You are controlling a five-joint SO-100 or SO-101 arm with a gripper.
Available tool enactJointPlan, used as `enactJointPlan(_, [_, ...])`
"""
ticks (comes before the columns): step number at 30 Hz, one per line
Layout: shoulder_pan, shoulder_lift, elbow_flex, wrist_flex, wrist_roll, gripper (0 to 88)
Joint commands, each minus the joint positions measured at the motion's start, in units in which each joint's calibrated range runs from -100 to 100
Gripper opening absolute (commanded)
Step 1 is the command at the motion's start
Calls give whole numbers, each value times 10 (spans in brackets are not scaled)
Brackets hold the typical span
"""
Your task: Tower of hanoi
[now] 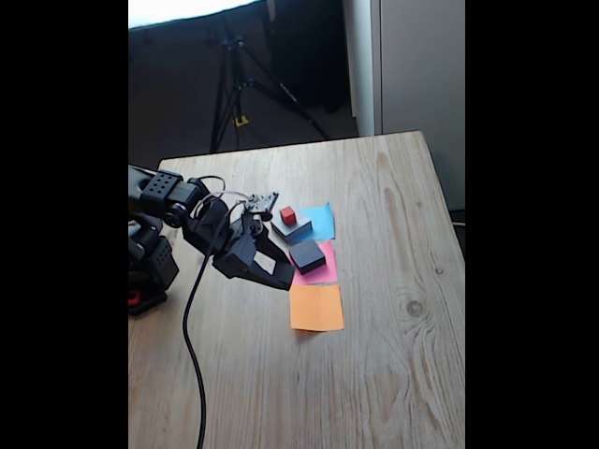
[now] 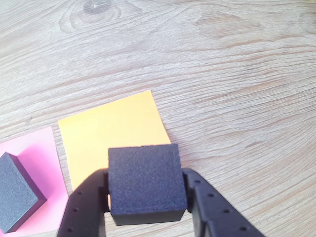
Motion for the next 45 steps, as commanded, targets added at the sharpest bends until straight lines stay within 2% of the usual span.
enactJointPlan(1, [-2,20,37,-127,9,81])
enactJointPlan(10, [-26,149,93,-366,9,81])
enactJointPlan(18, [-33,201,178,-505,9,81])
enactJointPlan(36, [-50,309,212,-644,9,86])
enactJointPlan(45, [-43,321,224,-664,9,104])
